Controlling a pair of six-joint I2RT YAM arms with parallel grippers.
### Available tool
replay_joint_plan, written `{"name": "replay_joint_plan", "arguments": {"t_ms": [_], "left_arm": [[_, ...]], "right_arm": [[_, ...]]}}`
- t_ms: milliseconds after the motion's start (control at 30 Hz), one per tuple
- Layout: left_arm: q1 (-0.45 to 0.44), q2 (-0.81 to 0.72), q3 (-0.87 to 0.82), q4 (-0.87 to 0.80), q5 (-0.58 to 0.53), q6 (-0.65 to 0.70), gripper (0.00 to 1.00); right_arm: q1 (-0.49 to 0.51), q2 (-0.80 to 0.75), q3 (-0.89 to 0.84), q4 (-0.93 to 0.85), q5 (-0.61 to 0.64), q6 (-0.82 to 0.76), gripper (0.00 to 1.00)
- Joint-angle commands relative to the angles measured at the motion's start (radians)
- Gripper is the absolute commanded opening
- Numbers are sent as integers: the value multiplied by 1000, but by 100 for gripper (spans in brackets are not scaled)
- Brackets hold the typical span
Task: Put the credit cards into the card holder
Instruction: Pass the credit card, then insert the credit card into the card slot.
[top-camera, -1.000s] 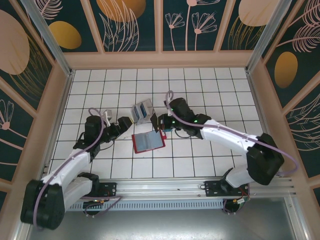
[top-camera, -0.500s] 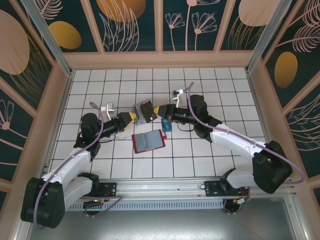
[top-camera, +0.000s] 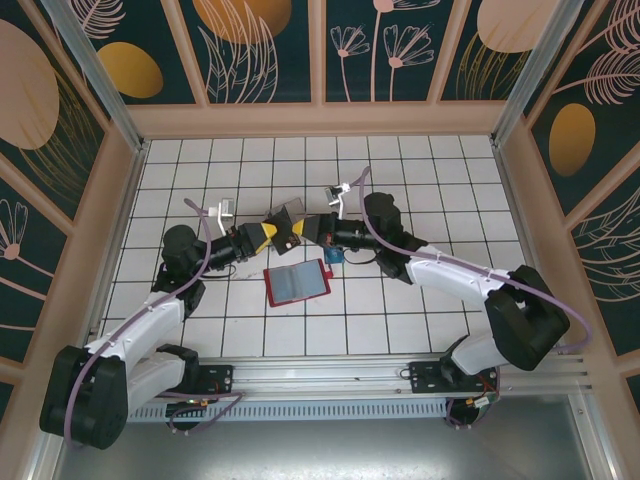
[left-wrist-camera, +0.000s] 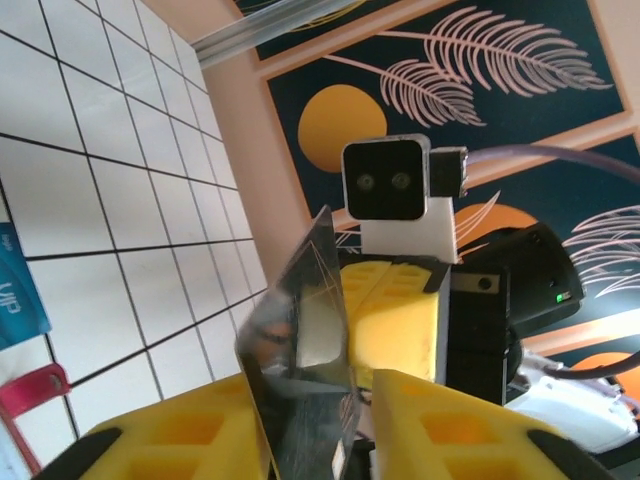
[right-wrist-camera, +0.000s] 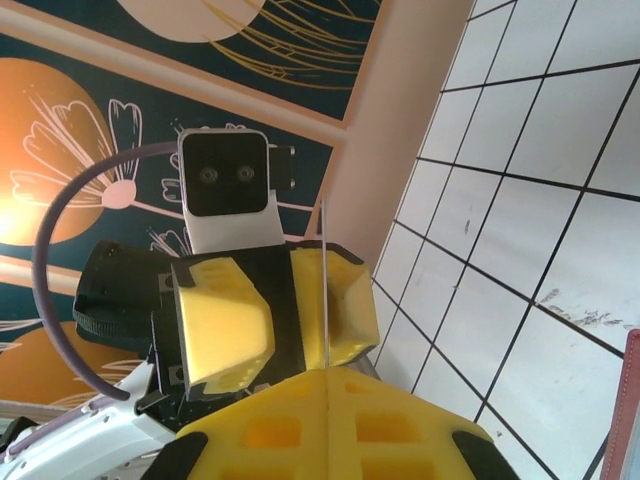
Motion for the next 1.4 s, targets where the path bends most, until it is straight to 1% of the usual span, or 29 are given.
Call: {"name": "replay_joint_plan", "arguments": {"t_ms": [0,67,100,200,267,333,467,500,533,567,633,700,767,800,833,867,900,933,967,1000,1067,1100,1133,1300,1367], "left_arm": [[-5,11,29,71,27,-6,18],[-6,12,24,95,29,-19,5],[-7,10,22,100,27,-20,0],[-6,9,23,107,28,-18,0],[-7,13,22,122,32,-29,0],[-9,14,21,125,35,-33,0],[-9,32,27,105,54,-23,0],[-8,36,29,96,59,-17,0],[-9,39,28,88,66,-9,0],[-8,43,30,80,75,-1,0],[-10,55,46,28,96,38,0],[-11,68,65,-37,119,77,0],[-10,75,81,-91,130,114,0],[-11,77,90,-143,126,147,20],[-10,77,106,-218,108,191,59],[-10,74,115,-281,86,227,75],[-9,64,116,-332,62,259,87],[-9,50,111,-377,35,287,96],[-9,35,106,-422,8,316,98],[-8,20,102,-490,-27,360,98],[-10,8,94,-625,-132,435,99],[-10,11,89,-692,-205,455,98],[-9,24,83,-731,-250,474,99],[-40,88,38,-742,-342,474,99],[-55,118,24,-732,-360,465,99]], "right_arm": [[12,7,33,75,-31,16,0],[14,5,26,90,-38,28,0],[14,4,25,93,-43,32,0],[13,7,25,85,-68,34,0],[12,13,29,80,-90,36,13],[14,17,28,88,-113,35,20],[12,18,30,86,-146,17,30],[12,21,37,82,-156,11,31],[13,19,43,68,-158,1,30],[12,18,47,51,-161,-13,25],[9,19,63,-2,-172,-50,9],[5,20,85,-96,-167,-109,0],[2,18,110,-226,-149,-187,0],[-3,16,113,-280,-138,-220,0],[-9,14,98,-315,-123,-237,0],[-17,14,79,-333,-118,-243,0],[-27,12,49,-337,-123,-246,0],[-31,11,16,-344,-124,-250,0],[-31,8,-9,-349,-121,-254,0],[-31,9,-41,-349,-123,-261,0],[-32,15,-89,-355,-118,-275,0],[-34,24,-107,-355,-115,-289,0],[-37,34,-117,-354,-106,-301,0],[-49,122,-146,-281,-116,-307,0],[-49,160,-144,-271,-114,-311,0]]}}
